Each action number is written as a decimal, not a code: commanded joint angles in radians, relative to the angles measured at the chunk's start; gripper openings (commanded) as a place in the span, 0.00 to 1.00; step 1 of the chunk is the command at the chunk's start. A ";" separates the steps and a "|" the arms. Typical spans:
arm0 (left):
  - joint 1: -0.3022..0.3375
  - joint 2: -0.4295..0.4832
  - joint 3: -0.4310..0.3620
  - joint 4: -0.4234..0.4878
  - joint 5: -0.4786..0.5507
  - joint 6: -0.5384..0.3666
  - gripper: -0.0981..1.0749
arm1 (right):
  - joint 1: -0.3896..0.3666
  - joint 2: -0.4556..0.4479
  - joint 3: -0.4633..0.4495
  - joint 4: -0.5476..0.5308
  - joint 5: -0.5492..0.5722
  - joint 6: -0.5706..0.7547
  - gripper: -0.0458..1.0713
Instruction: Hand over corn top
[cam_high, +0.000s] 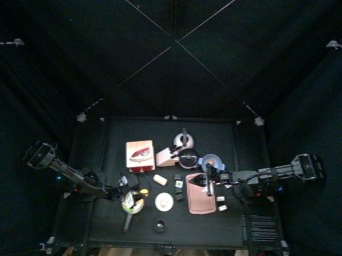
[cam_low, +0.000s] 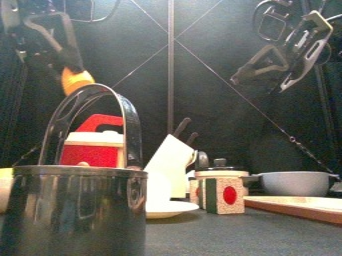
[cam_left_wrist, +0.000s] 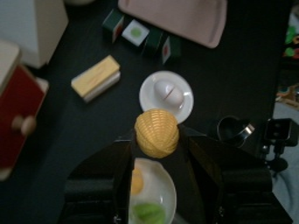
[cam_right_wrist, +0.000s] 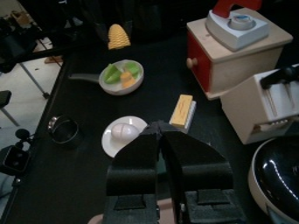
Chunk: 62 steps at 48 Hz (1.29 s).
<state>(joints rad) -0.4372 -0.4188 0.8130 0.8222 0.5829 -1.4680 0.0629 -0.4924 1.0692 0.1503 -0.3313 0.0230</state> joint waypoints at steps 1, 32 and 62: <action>0.063 0.009 -0.015 0.089 -0.118 -0.005 0.58 | 0.005 0.021 -0.046 -0.003 -0.051 0.000 0.05; 0.327 0.236 -0.127 0.166 -0.637 -0.005 0.58 | 0.077 0.222 -0.153 0.003 -0.215 0.002 0.26; 0.387 0.313 -0.172 0.158 -0.738 -0.002 0.58 | 0.086 0.364 -0.241 0.020 -0.206 0.003 0.93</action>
<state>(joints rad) -0.0568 -0.1012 0.6703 0.9817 -0.1488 -1.4711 0.1473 -0.1243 0.8514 0.1687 -0.5369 0.0276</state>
